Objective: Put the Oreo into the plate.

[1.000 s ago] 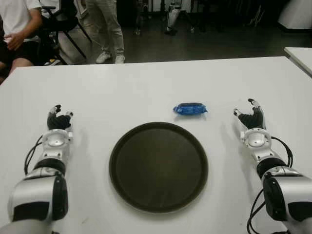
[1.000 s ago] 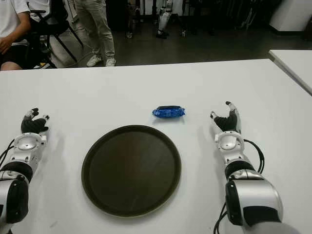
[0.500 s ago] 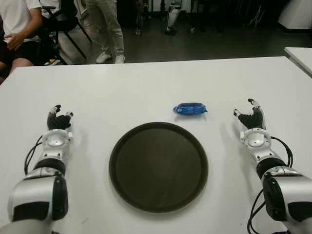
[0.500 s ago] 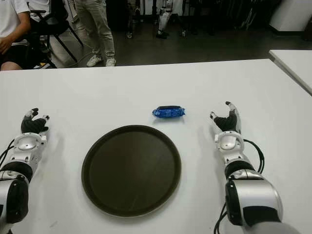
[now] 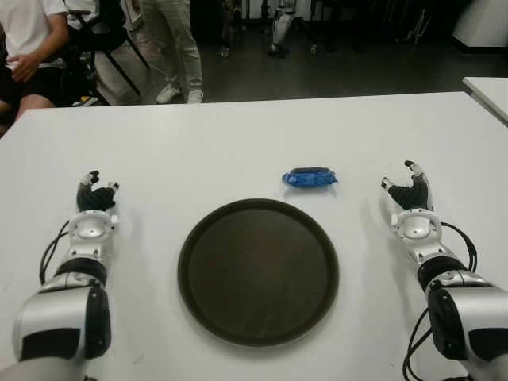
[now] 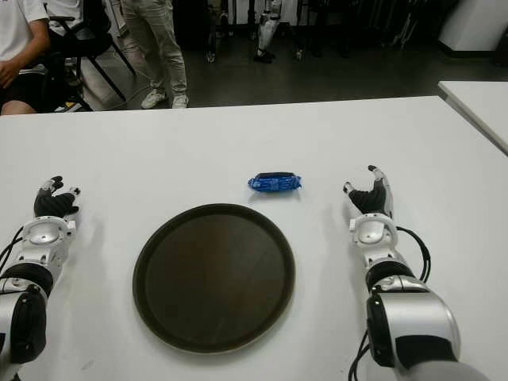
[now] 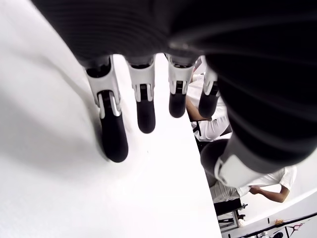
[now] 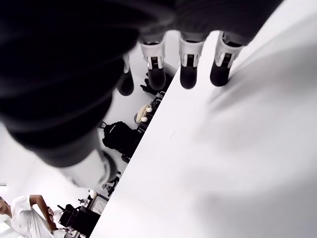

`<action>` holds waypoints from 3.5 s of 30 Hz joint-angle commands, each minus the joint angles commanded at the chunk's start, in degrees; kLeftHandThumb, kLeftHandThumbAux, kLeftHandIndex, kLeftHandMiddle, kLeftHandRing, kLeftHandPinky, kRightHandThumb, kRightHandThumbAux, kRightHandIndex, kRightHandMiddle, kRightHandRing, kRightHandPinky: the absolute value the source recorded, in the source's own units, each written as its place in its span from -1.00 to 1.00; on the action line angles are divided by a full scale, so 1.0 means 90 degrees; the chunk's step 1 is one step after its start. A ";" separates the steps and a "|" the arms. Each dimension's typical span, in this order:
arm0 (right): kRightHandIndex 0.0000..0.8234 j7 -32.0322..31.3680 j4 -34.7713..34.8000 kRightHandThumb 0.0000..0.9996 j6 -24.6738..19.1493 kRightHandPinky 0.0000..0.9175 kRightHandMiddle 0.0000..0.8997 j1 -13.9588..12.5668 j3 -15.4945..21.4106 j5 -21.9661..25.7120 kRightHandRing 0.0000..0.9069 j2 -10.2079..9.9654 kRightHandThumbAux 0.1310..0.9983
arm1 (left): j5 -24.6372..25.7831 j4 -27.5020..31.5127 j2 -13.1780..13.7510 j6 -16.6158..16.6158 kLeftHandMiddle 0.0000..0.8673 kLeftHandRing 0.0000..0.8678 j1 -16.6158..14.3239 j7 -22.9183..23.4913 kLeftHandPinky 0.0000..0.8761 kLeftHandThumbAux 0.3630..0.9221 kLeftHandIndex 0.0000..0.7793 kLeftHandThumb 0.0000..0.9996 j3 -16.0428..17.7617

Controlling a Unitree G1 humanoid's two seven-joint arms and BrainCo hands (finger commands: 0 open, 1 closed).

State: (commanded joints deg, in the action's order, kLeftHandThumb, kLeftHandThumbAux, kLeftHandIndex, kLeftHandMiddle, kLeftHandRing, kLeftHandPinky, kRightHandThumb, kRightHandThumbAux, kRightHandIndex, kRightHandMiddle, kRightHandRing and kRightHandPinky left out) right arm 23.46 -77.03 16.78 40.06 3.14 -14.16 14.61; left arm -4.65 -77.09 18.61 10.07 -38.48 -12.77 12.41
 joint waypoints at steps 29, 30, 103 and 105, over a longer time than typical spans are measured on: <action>-0.91 0.0528 -0.0022 -0.07 0.0190 -0.82 -0.86 -0.0005 -0.0498 -0.0485 -0.85 0.0013 0.39 | -0.0008 -0.0002 0.0029 0.0003 -0.74 -0.72 0.0009 0.0034 -0.74 -0.03 -0.96 -0.66 -0.0007; -0.92 0.0552 -0.0021 -0.06 0.0189 -0.82 -0.85 -0.0001 -0.0522 -0.0502 -0.83 0.0010 0.38 | -0.0009 -0.0003 0.0029 0.0002 -0.74 -0.71 0.0009 0.0027 -0.73 -0.01 -0.95 -0.67 -0.0007; -1.00 0.0831 0.0090 -0.16 0.0763 -0.73 -0.89 0.1504 -0.2012 -0.1733 -0.80 0.0150 0.21 | -0.0015 -0.0002 -0.0125 -0.0106 -0.72 -0.71 -0.0048 -0.0215 -0.76 0.02 -0.95 -0.67 -0.0115; -1.00 0.0692 0.0075 -0.22 0.0714 -0.74 -0.90 0.1564 -0.2014 -0.1721 -0.81 0.0163 0.22 | -0.0011 0.0001 -0.0143 -0.0097 -0.71 -0.69 -0.0049 -0.0230 -0.73 0.03 -0.94 -0.66 -0.0110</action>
State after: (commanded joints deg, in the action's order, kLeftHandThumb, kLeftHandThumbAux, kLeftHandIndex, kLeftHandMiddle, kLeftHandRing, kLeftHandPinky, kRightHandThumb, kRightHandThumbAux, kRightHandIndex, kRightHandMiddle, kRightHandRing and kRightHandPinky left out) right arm 29.69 -76.36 23.20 54.14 -14.99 -29.64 16.07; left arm -4.75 -77.08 17.32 9.20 -38.93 -14.84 11.43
